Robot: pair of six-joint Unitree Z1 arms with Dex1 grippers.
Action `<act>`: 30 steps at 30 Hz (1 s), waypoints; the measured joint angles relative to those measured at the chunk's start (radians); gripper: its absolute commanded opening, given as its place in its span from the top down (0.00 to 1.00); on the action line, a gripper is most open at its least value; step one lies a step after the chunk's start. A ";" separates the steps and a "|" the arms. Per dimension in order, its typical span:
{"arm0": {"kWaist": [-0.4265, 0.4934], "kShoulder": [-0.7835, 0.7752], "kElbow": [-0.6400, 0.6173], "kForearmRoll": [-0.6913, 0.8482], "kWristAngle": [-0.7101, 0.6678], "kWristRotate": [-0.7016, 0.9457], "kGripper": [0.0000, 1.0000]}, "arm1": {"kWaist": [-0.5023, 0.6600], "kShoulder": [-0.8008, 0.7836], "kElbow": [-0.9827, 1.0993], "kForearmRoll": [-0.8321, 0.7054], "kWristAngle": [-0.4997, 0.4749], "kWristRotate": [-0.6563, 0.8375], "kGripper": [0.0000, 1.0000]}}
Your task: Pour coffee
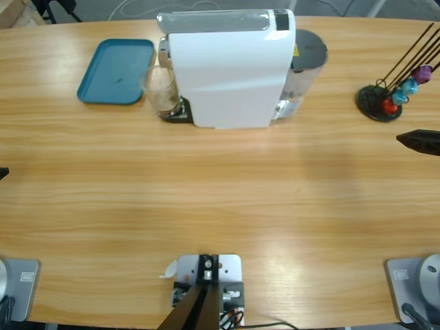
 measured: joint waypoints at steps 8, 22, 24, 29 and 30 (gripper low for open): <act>-0.002 0.031 -0.001 0.000 0.000 -0.002 0.00 | 0.000 0.000 0.000 0.000 0.000 0.000 0.00; -0.003 -0.032 0.085 -0.151 0.019 0.024 0.00 | 0.000 0.000 0.000 0.000 0.000 0.000 0.00; -0.003 -0.045 0.088 -0.161 0.016 0.045 0.00 | 0.000 0.000 0.000 0.000 0.000 0.000 0.00; -0.003 -0.036 0.090 -0.199 -0.026 0.105 0.00 | 0.000 0.001 0.000 0.000 0.000 0.000 0.00; -0.003 -0.023 0.092 -0.209 -0.038 0.112 0.00 | 0.000 0.001 0.000 0.000 0.000 0.000 0.00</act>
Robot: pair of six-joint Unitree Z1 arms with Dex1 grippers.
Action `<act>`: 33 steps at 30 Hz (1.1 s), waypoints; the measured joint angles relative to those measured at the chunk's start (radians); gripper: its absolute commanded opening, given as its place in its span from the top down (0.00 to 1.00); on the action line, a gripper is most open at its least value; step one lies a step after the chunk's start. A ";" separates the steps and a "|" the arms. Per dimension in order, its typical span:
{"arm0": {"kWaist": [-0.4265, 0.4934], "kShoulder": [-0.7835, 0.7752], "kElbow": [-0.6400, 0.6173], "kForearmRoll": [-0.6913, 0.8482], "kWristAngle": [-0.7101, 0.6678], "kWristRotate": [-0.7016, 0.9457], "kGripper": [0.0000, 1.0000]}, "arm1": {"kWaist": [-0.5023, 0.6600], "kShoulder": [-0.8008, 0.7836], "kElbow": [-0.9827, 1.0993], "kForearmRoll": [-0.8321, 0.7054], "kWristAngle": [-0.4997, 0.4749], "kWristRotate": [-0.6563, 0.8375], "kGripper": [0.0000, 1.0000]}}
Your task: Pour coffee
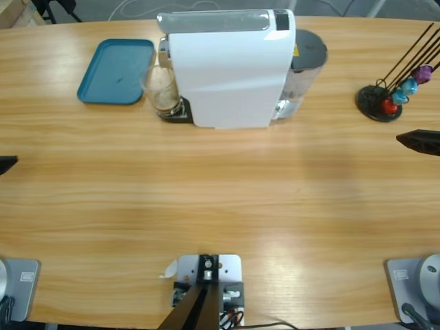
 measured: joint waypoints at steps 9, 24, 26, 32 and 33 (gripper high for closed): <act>0.024 0.072 0.052 -0.126 -0.053 0.047 0.00 | 0.000 0.002 0.000 0.000 0.000 0.000 0.00; 0.046 0.114 0.077 -0.183 -0.070 0.048 0.00 | 0.000 -0.010 0.000 0.000 0.000 0.000 0.00; 0.046 0.114 0.082 -0.188 -0.070 0.048 0.00 | 0.000 -0.013 0.000 0.000 0.000 0.001 0.00; 0.046 0.114 0.092 -0.205 -0.070 0.048 0.00 | 0.000 -0.017 0.000 0.000 0.000 0.001 0.00; 0.046 0.114 0.094 -0.210 -0.070 0.048 0.00 | 0.000 -0.017 0.000 0.000 0.000 0.001 0.00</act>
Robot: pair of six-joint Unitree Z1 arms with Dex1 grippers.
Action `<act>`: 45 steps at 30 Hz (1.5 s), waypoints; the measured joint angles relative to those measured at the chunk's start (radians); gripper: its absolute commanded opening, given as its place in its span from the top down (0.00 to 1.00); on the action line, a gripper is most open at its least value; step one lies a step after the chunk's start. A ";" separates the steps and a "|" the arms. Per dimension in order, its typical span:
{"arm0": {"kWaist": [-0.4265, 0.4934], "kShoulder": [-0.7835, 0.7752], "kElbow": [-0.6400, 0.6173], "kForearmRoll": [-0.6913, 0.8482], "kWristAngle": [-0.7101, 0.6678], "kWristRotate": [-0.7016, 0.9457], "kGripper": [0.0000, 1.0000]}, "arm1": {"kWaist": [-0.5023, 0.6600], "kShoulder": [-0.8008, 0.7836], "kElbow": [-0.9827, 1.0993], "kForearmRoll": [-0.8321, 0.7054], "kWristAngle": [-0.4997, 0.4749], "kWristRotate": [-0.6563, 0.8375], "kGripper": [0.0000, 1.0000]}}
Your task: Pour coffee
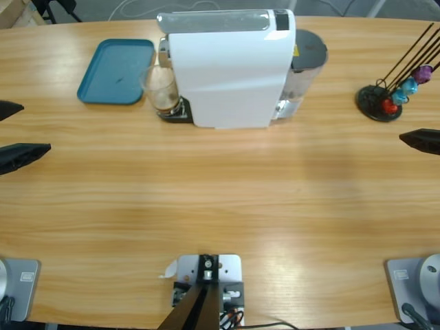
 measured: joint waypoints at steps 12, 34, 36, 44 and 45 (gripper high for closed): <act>0.000 0.018 0.009 -0.038 0.000 0.001 0.00 | 0.000 0.000 0.000 0.000 0.000 0.000 0.00; 0.045 0.566 -0.181 -0.287 -0.088 0.163 0.00 | 0.000 0.022 0.000 0.000 0.000 0.000 0.00; 0.058 0.602 -0.195 -0.305 -0.120 0.173 0.00 | 0.000 0.027 -0.001 0.000 0.000 0.000 0.00; 0.091 0.666 -0.198 -0.324 -0.221 0.189 0.00 | 0.000 0.077 -0.011 0.003 0.000 0.000 0.00; 0.091 0.669 -0.198 -0.327 -0.222 0.198 0.00 | 0.000 0.081 -0.011 0.003 0.000 0.000 0.00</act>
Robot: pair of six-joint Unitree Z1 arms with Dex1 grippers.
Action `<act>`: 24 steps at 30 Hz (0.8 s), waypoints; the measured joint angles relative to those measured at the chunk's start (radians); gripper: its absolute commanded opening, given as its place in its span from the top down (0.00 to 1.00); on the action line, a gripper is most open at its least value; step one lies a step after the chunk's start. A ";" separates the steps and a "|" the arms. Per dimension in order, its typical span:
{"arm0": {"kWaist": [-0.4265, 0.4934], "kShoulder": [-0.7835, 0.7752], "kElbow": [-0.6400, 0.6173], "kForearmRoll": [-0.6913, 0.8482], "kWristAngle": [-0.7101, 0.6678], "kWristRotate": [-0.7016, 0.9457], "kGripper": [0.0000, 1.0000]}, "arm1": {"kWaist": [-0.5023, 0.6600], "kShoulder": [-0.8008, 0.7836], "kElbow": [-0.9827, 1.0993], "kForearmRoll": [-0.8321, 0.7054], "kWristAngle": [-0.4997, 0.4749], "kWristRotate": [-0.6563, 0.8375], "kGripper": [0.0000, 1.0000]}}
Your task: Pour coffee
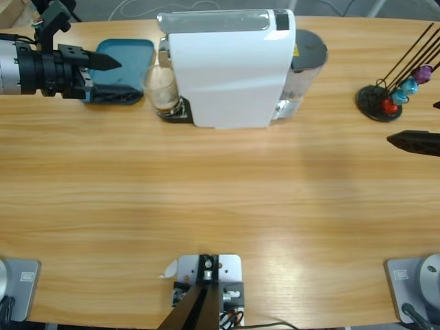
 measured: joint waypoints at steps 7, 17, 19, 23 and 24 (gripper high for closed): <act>0.000 0.045 -0.001 -0.027 0.014 0.090 0.00 | 0.000 0.026 -0.003 0.001 0.000 0.000 0.00; -0.011 0.145 -0.005 -0.175 0.021 0.090 0.00 | 0.000 0.058 -0.011 0.017 0.000 0.000 0.00; -0.011 0.168 -0.005 -0.204 0.021 0.090 0.00 | 0.000 0.077 -0.018 0.020 0.000 0.000 0.00; -0.013 0.199 -0.005 -0.243 0.009 0.090 0.00 | 0.000 0.093 -0.032 0.023 0.000 0.000 0.00; -0.014 0.206 -0.005 -0.249 0.004 0.090 0.00 | 0.000 0.093 -0.033 0.024 0.000 0.000 0.00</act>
